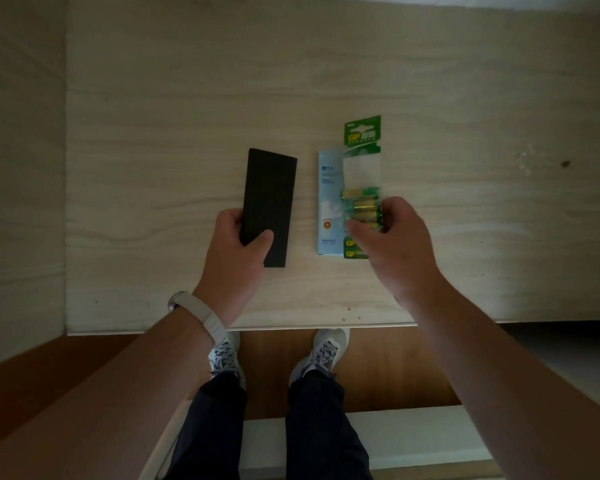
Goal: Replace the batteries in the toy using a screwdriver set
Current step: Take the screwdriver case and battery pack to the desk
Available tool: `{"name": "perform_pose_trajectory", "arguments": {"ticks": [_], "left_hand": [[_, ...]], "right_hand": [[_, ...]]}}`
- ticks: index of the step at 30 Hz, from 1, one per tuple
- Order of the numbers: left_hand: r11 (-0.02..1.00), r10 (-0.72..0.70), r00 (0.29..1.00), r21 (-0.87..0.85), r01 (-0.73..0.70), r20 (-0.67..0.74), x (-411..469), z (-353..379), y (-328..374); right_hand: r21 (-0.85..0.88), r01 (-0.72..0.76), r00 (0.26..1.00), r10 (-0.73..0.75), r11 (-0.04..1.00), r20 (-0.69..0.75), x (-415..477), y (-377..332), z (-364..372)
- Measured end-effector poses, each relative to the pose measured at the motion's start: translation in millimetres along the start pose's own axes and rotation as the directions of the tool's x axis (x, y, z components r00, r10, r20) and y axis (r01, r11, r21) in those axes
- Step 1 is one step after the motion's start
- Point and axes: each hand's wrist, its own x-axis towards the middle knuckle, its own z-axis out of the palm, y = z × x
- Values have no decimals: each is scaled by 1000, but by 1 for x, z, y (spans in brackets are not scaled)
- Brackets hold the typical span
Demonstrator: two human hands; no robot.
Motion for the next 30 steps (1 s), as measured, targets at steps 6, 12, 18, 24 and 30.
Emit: {"name": "perform_pose_trajectory", "arguments": {"ticks": [6,12,18,24,30], "left_hand": [[1000,22,999,8,-22,-26,-6,-9,-4],[1000,24,999,-12,-24,-44,-13,-20,-7],[999,2,1000,-42,-3,-28,-22,-22,-10],[1000,-5,1000,-26,5,13,-31,-15,-7],[999,-17,999,-27,18,35,-36,-16,-9]], "right_hand": [[-124,17,1000,-14,992,26,-2,1,22],[-255,14,995,-39,967,-93,0,4,25],[-228,6,983,-47,974,-178,-4,4,27],[-369,-110,982,44,923,-183,-7,6,35],[-453,-154,973,56,878,-223,-6,7,42]]}}
